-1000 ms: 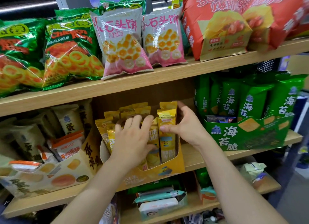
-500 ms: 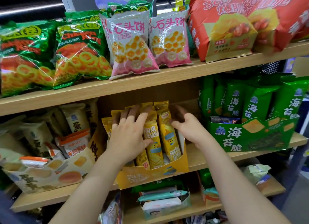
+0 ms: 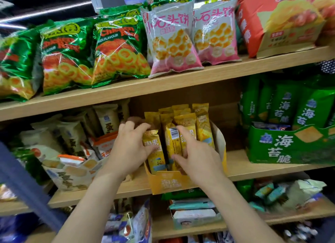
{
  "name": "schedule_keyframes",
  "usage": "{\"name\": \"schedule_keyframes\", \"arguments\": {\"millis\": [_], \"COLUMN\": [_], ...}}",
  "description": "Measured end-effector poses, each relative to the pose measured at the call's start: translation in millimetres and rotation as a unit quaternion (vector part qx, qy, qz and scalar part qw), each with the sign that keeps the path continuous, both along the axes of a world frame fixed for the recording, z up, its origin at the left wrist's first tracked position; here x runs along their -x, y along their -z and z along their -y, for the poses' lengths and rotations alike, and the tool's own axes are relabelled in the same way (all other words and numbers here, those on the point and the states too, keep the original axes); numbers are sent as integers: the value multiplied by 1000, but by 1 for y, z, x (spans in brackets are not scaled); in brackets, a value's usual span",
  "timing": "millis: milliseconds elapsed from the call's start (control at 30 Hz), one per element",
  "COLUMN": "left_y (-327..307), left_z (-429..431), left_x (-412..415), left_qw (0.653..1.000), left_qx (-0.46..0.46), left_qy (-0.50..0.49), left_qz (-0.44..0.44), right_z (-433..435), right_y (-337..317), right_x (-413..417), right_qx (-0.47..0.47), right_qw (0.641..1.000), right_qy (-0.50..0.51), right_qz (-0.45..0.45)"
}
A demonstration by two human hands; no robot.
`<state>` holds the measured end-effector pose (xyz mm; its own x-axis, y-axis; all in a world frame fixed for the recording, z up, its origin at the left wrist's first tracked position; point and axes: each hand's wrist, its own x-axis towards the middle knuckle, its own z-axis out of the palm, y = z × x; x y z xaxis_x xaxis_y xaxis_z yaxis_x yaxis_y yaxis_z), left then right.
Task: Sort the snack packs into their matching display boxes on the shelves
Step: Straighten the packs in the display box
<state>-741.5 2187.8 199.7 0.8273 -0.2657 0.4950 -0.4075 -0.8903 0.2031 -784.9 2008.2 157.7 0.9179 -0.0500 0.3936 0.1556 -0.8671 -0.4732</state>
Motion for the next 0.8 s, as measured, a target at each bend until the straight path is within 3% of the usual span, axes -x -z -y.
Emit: {"name": "schedule_keyframes", "arguments": {"millis": [133,233,400,567,800], "left_y": [-4,-8,-9,-8,1], "left_z": [-5,-12,-15,-17,-14], "left_x": [-1,-7,-22,-27,-28], "left_qw": [997,995,988,996,973], "left_qx": [24,66,116,50,132], "left_qy": [70,74,71,51,93], "left_qz": [-37,-10,-66,-49,-167], "right_z": [-14,-26,-32,-20,-20], "right_y": [-9,-13,-11,-11,6], "right_x": [-5,-8,-21,-24,-28], "right_qx": [23,56,7,-42,17], "right_qw": [997,993,995,998,994], "right_qy": [60,98,98,45,95], "right_qz": [34,29,6,19,45]}}
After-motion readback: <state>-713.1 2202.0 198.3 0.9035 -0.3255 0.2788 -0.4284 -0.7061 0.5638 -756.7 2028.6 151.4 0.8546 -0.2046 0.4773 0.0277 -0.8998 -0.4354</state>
